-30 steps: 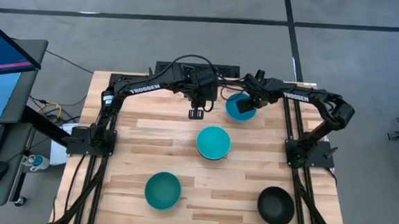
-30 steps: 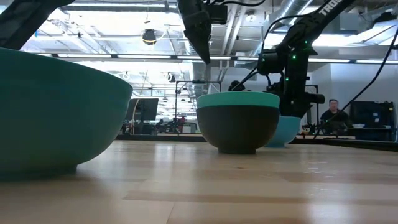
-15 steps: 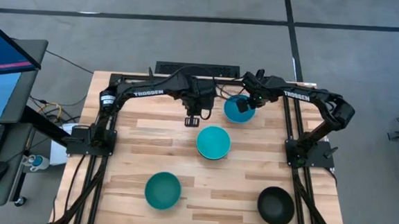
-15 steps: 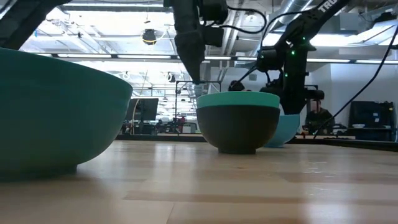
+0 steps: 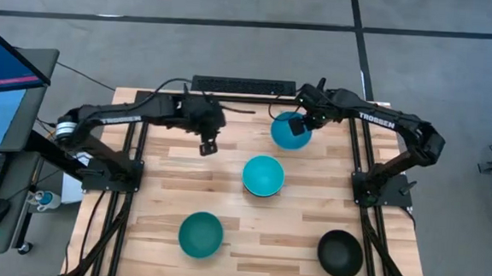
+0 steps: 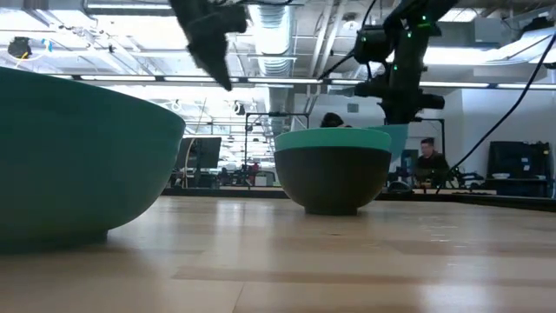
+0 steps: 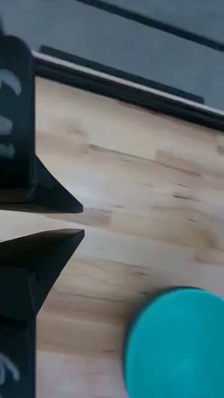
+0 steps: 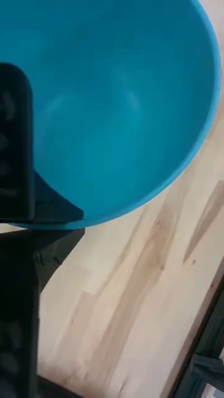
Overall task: Nest bowls inside each other
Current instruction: Stack the blue bowl on top of the blue bowl
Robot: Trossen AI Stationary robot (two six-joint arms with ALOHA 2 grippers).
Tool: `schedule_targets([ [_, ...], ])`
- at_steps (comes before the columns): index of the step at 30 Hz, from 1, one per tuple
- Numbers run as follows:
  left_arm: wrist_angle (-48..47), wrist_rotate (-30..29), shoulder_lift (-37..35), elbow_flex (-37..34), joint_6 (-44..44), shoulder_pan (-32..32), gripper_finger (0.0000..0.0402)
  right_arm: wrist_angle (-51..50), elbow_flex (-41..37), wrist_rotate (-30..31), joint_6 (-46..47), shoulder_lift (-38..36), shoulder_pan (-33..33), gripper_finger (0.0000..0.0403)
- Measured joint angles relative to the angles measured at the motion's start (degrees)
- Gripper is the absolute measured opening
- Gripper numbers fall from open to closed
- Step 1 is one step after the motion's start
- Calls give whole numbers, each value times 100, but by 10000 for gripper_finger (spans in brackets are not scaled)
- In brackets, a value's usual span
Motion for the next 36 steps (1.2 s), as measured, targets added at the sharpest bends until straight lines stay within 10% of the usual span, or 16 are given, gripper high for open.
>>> schedule_targets([
  [36,980,325,-1855,-2460,172,-141,43,-104,929,190,3477,556,3147,26],
])
